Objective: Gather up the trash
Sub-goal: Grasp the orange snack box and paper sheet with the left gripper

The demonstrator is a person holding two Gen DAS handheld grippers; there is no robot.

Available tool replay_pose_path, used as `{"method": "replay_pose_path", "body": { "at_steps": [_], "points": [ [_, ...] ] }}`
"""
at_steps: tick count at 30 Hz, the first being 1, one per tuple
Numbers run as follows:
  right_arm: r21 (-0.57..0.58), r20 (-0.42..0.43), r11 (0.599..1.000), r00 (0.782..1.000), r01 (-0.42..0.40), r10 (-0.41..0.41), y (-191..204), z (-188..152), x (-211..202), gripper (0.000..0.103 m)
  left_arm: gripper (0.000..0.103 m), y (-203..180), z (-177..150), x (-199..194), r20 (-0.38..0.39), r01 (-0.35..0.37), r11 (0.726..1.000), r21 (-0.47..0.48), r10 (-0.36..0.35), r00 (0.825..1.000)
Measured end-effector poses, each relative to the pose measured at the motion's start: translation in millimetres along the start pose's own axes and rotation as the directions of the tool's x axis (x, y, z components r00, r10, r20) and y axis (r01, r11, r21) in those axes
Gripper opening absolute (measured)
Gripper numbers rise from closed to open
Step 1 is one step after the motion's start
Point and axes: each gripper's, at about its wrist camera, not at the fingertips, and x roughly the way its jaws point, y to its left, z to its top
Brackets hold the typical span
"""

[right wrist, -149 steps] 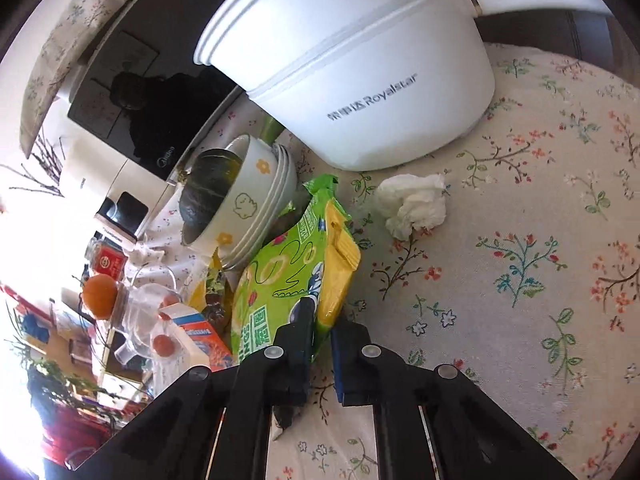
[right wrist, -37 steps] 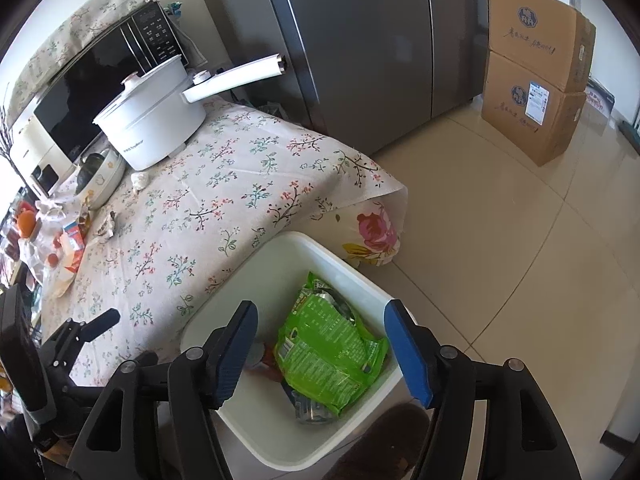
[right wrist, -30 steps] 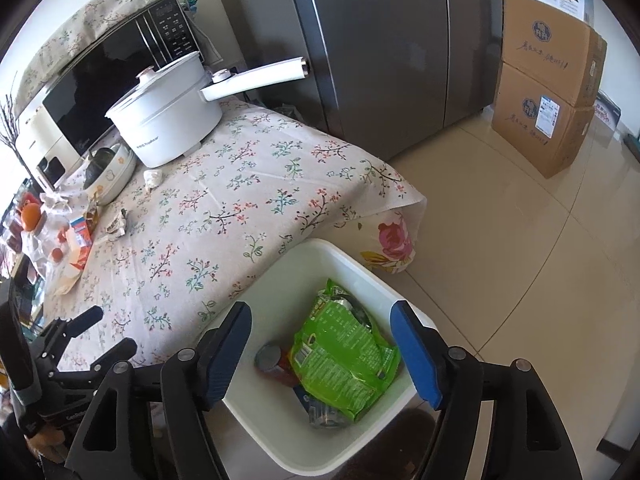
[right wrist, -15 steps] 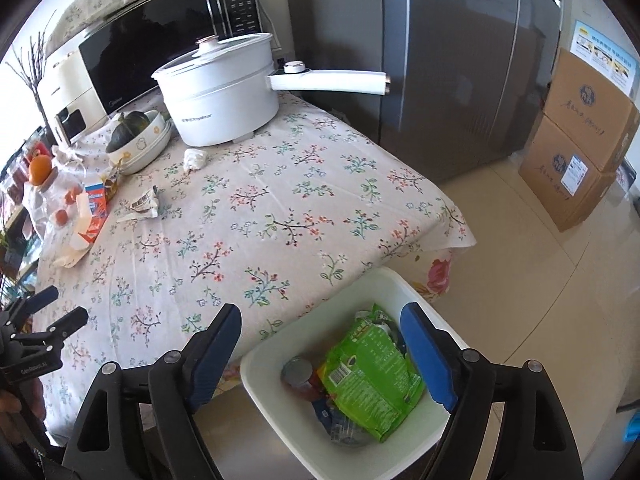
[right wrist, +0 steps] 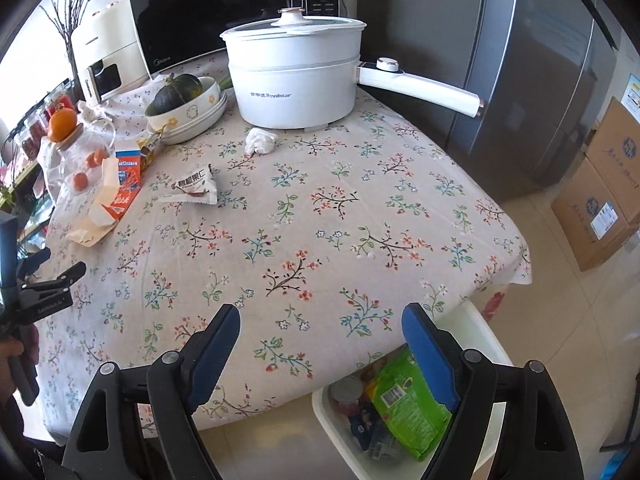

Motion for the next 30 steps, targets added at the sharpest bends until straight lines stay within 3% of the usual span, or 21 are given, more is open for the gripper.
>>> {"method": "replay_pose_path", "body": {
  "at_steps": [4,8,12,16,19,24,30],
  "points": [
    [0.006,-0.011,1.000,1.000,0.010,-0.010,0.0,1.7,6.6,0.085,0.094,3.1,0.4,19.2,0.013,-0.080,0.992,0.097,0.079,0.997],
    [0.011,-0.029,1.000,0.999,0.013,-0.013,-2.4,2.3,12.7,0.085,0.091,-3.2,4.4,28.7,0.055,-0.113,0.977,0.179,0.105,0.993],
    [0.001,-0.034,1.000,0.999,0.022,-0.022,-2.1,1.6,15.8,0.085,0.073,-11.0,11.7,31.6,0.080,-0.110,0.967,0.231,0.094,0.992],
    [0.001,-0.041,1.000,0.999,0.027,-0.027,-1.6,1.3,18.8,0.085,0.043,-14.1,17.7,36.6,0.055,-0.071,0.972,0.226,0.060,0.997],
    [0.001,-0.042,1.000,0.999,0.026,-0.026,-0.2,1.6,19.5,0.085,0.028,-18.5,17.4,36.5,0.049,-0.077,0.969,0.235,0.067,0.997],
    [-0.009,-0.033,1.000,0.999,0.015,-0.016,7.7,3.6,18.0,0.085,0.015,-11.1,20.0,22.9,0.064,-0.071,0.977,0.202,0.059,0.996],
    [-0.024,-0.021,1.000,1.000,0.001,-0.002,23.4,8.4,17.6,0.085,0.001,13.8,28.0,-6.0,0.076,0.009,0.997,0.070,-0.014,0.997]
  ]
}}
